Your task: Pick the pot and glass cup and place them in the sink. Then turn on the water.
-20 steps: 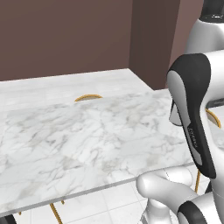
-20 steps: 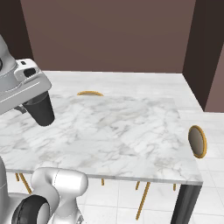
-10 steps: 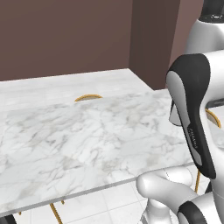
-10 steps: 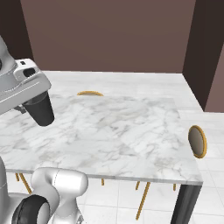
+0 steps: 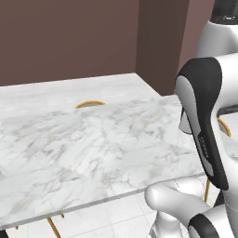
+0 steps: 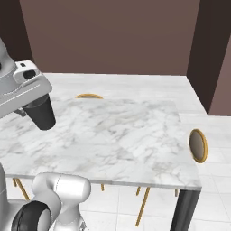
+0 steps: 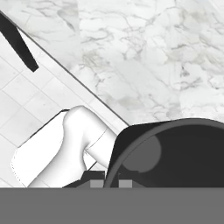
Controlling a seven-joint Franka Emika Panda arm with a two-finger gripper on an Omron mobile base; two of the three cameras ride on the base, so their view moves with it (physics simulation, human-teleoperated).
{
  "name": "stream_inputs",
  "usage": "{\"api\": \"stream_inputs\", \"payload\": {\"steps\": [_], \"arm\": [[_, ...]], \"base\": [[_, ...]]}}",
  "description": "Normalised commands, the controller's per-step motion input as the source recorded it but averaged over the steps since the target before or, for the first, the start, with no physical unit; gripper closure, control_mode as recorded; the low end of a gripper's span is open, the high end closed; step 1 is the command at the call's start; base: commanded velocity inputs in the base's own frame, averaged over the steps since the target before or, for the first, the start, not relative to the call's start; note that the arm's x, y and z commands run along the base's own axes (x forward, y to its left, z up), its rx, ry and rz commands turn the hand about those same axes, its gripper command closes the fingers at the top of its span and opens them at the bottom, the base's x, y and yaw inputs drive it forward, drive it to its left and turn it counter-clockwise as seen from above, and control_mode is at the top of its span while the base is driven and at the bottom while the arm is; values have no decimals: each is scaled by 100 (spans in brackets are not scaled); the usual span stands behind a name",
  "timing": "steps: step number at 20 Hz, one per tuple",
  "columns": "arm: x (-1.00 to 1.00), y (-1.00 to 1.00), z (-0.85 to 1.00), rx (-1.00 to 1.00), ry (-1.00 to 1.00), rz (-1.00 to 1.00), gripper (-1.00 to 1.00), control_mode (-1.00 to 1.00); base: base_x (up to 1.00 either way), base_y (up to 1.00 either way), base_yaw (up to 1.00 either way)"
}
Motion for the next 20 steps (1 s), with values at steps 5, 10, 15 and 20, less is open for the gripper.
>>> {"api": "stream_inputs", "payload": {"steps": [5, 10, 15, 20], "arm": [[0, 0, 0, 0, 0, 0, 100, 100], [0, 0, 0, 0, 0, 0, 100, 100], [0, 0, 0, 0, 0, 0, 100, 100], [0, 0, 0, 0, 0, 0, 100, 100]], "base": [[-17, -75, -3], [-10, -99, -13], [-18, -100, -7], [-19, -100, -5]]}}
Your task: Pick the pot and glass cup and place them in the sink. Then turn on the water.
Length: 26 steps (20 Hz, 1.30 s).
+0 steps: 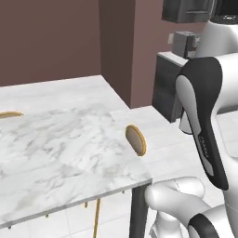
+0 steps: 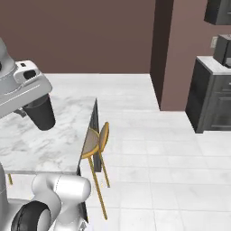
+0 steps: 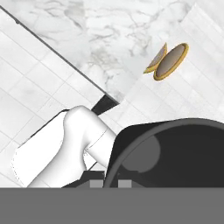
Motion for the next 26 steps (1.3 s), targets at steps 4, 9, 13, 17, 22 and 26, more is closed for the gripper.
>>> {"api": "stream_inputs", "payload": {"steps": [4, 9, 13, 17, 22, 26], "arm": [[0, 0, 0, 0, 0, 0, 100, 100], [0, 0, 0, 0, 0, 0, 100, 100], [0, 0, 0, 0, 0, 0, 100, 100], [0, 0, 0, 0, 0, 0, 100, 100], [0, 0, 0, 0, 0, 0, 100, 100], [0, 0, 0, 0, 0, 0, 100, 100]], "base": [[-3, -100, -5], [0, -100, -1], [0, -100, -2], [0, -100, -1], [1, -100, 0], [15, -97, 0]]}}
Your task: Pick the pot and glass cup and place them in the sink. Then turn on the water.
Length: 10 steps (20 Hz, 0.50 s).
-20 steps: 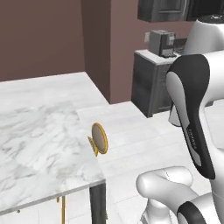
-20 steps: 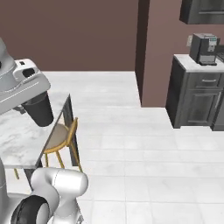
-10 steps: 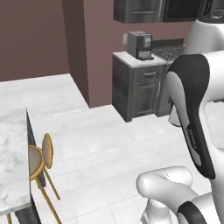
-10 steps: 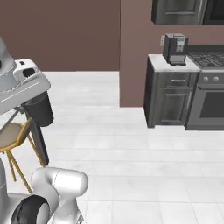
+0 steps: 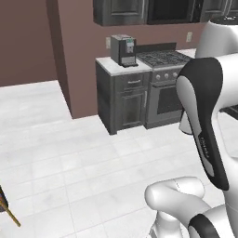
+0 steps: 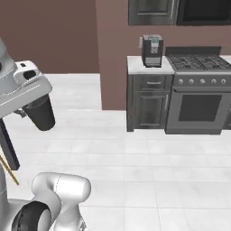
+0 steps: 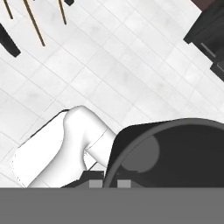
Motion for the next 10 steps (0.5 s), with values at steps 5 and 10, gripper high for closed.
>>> {"api": "stream_inputs", "payload": {"steps": [5, 10], "arm": [[0, 0, 0, 0, 0, 0, 100, 100], [0, 0, 0, 0, 0, 0, 100, 100]], "base": [[51, -57, 0], [79, -15, -2]]}}
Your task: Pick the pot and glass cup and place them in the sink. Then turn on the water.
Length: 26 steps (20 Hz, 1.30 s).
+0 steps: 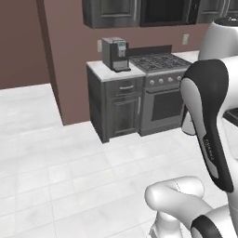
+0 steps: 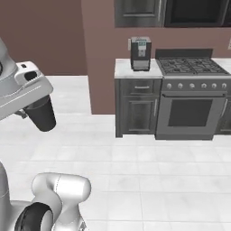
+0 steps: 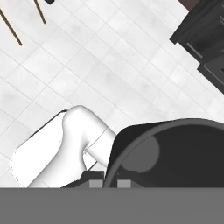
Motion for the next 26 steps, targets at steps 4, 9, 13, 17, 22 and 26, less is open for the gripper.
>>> {"api": "stream_inputs", "payload": {"steps": [4, 9, 13, 17, 22, 26], "arm": [[0, 0, 0, 0, 0, 0, 100, 100], [0, 0, 0, 0, 0, 0, 100, 100], [0, 0, 0, 0, 0, 0, 100, 100], [0, 0, 0, 0, 0, 0, 100, 100], [0, 0, 0, 0, 0, 0, 100, 100], [0, 0, 0, 0, 0, 0, 100, 100]], "base": [[99, 0, -6], [100, 0, -10], [92, 0, -20], [68, 0, -47], [26, 0, -78], [2, 2, -89]]}}
